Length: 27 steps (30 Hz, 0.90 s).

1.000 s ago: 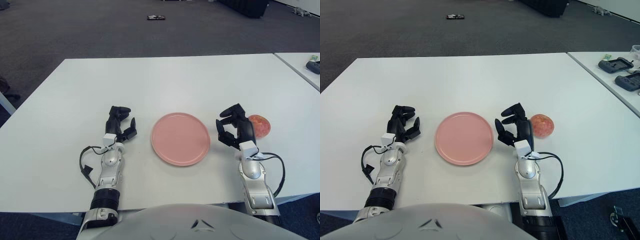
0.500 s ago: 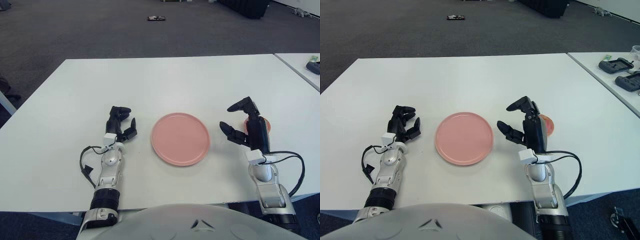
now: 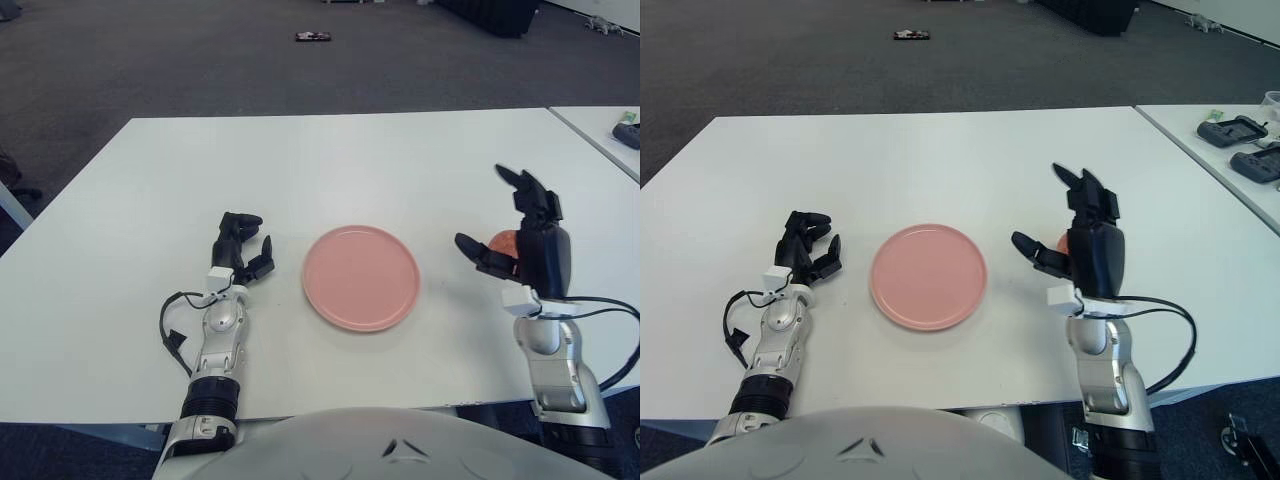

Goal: Put the apple into the plate.

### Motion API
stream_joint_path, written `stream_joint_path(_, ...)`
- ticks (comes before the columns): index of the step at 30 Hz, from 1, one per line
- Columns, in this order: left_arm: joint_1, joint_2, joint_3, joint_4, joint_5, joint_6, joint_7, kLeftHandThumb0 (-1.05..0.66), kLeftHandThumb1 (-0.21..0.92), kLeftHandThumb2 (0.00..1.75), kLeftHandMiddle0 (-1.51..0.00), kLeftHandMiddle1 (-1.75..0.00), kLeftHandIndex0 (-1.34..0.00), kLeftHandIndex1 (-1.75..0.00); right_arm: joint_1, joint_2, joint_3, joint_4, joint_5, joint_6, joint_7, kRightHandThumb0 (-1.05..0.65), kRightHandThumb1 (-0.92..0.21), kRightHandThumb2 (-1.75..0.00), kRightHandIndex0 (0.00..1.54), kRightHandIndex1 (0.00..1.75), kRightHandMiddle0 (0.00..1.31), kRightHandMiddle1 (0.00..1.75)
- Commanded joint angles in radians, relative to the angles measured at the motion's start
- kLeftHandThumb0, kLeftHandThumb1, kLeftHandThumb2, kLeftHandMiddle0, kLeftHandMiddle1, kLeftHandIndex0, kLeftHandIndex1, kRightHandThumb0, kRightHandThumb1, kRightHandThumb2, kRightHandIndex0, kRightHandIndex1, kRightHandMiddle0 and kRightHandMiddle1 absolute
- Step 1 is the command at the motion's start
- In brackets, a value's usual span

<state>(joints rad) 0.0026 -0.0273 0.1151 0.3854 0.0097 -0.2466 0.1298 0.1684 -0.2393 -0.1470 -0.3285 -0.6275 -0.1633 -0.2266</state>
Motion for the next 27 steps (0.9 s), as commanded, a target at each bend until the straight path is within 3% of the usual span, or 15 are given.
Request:
stream_joint_path(1,0.015,-0.010,-0.005,0.021,0.005,0.030,0.014,-0.01,0.53,0.95,-0.65,-1.36,-0.31,-1.75,-0.087,-0.037,-0.015,-0.047,-0.037,0.138,0.095,-0.84,-0.37,-0.91,0.00,0.00,0.00,0.00)
stream_joint_path(8,0.020,-0.016,-0.009,0.010,0.007,0.032,0.018,-0.01,0.50,0.98,-0.68,-1.33,-0.33,-1.75,-0.103,-0.062,-0.007,-0.104,-0.080,0.293,0.202,-0.77,-0.28,-0.98,0.00,0.00,0.00,0.00)
stream_joint_path(21,0.026,-0.021,-0.007,0.007,0.002,0.039,0.020,-0.01,0.51,0.96,-0.66,-1.32,-0.33,-1.75,-0.192,-0.107,0.035,-0.147,-0.211,0.585,0.410,-0.96,-0.44,-0.77,0.00,0.00,0.00,0.00)
stream_joint_path(27,0.027,-0.019,-0.009,0.001,0.012,0.061,0.028,0.00,0.59,0.85,-0.59,-1.32,-0.31,-1.75,-0.247,-0.119,0.063,-0.120,-0.258,0.684,0.467,-0.96,-0.44,-0.74,0.00,0.00,0.00,0.00)
